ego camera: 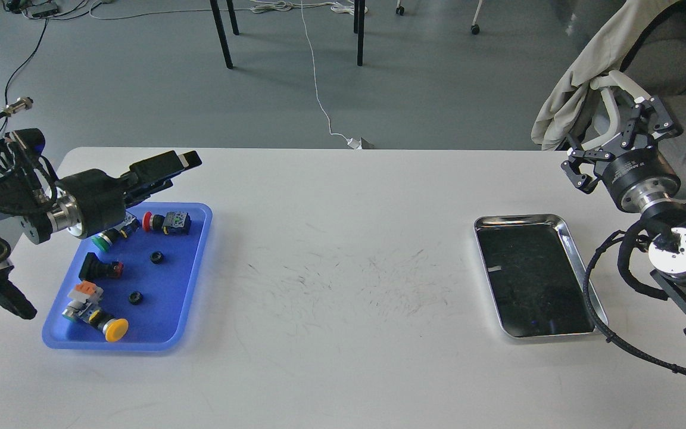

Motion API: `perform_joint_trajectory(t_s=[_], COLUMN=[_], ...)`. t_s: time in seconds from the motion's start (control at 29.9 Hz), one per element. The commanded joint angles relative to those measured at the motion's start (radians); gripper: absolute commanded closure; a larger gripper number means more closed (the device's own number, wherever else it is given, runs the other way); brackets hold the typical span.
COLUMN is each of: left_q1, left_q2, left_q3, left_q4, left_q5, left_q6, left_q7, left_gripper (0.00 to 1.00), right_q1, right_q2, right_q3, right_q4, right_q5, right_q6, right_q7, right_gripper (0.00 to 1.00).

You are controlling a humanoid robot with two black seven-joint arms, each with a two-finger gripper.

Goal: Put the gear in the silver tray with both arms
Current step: 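Move the left gripper over the blue tray toward the black gear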

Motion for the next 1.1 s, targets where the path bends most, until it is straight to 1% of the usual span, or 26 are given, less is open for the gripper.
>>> perform_joint_trajectory(t_s=[0.0, 0.13, 0.33, 0.5, 0.6, 0.7, 0.84, 0.9, 0.97, 1.07], left_q1=[-0.007, -0.004, -0.011, -0.016, -0.044, -0.047, -0.048, -0.051, -0.054, -0.047], left_q2=[0.004, -0.006, -0.019, -0.019, -0.019, -0.019, -0.011, -0.010, -0.006, -0.020], left_q3=[0.018, 0.035, 0.043, 0.042, 0.043, 0.045, 0.055, 0.066, 0.077, 0.078], left_q4=[-0.003, -0.003, 0.003, 0.052, 0.080, 0.086, 0.126, 0.127, 0.135, 0.164], left_q5=[0.138, 0.359, 0.520, 0.539, 0.543, 0.577, 0.596, 0.634, 0.725, 0.849], left_q6=[-0.001, 0.004, 0.018, 0.054, 0.047, 0.038, 0.036, 0.038, 0.038, 0.039], left_q7=[-0.089, -0.097, -0.098, -0.097, -0.098, -0.100, -0.101, -0.115, -0.133, -0.164], left_gripper=[0.01, 0.01, 0.01, 0.02, 0.02, 0.02, 0.02, 0.03, 0.07, 0.07], right_q1=[0.000, 0.000, 0.000, 0.000, 0.000, -0.001, -0.001, 0.000, 0.000, 0.000], right_q2=[0.002, 0.000, 0.000, -0.004, -0.009, -0.006, 0.002, 0.000, -0.004, -0.010], right_q3=[0.000, 0.000, 0.000, 0.000, 0.000, 0.000, -0.001, -0.001, -0.001, -0.001], right_q4=[-0.001, -0.001, -0.001, 0.000, 0.000, 0.000, 0.000, 0.000, 0.000, 0.002], right_q5=[0.000, 0.000, 0.000, -0.003, -0.003, -0.003, -0.012, -0.012, -0.012, -0.012], right_q6=[0.000, 0.000, 0.000, 0.000, 0.000, 0.000, 0.000, 0.000, 0.000, 0.000], right_q7=[0.000, 0.001, 0.001, 0.001, 0.003, 0.003, 0.003, 0.003, 0.003, 0.003], right_gripper=[0.01, 0.01, 0.01, 0.01, 0.01, 0.01, 0.01, 0.01, 0.01, 0.01])
